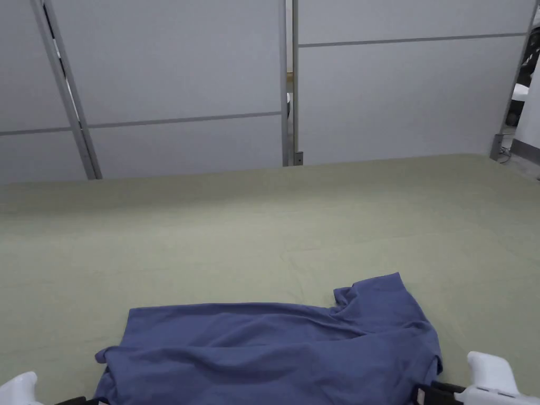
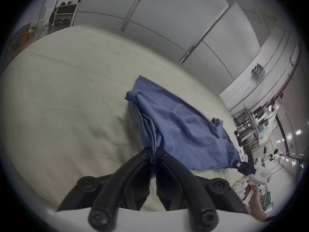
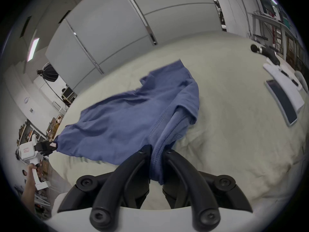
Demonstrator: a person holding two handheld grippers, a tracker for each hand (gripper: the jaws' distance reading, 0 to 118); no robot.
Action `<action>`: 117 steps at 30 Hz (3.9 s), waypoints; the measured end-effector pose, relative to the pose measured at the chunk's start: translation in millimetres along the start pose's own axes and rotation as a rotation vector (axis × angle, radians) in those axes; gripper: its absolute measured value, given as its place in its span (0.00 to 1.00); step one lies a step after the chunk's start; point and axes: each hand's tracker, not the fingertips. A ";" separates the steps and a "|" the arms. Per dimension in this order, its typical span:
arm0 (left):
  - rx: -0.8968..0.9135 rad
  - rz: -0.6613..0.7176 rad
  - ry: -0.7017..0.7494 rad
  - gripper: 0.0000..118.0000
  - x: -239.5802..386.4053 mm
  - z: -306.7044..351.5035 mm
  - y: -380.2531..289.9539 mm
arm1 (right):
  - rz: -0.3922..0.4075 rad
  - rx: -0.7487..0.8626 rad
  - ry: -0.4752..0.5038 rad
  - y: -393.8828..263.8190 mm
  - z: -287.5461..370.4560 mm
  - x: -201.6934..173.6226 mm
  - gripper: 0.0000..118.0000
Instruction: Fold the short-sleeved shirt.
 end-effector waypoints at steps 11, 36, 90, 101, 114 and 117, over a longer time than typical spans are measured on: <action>-0.053 -0.085 0.134 0.04 -3.7 71.2 -29.1 | 0.026 -0.061 0.037 4.9 75.4 8.7 0.11; 0.350 -0.140 0.005 0.00 72.3 101.3 59.1 | 0.050 0.634 0.041 79.4 159.5 -39.8 0.01; -0.133 -0.182 0.100 0.04 29.2 -119.3 70.6 | 0.218 -0.253 -0.231 113.5 -181.4 14.7 0.05; -0.083 -0.163 0.076 0.04 26.2 -84.8 69.4 | 0.103 -0.070 -0.069 100.2 -111.4 23.2 0.04; 0.056 -0.230 0.071 0.04 22.8 35.2 4.4 | 0.138 0.174 0.001 17.9 55.9 11.8 0.04; -0.005 -0.204 0.122 0.04 7.5 46.1 -25.0 | 0.220 0.062 -0.033 -14.7 55.5 32.0 0.04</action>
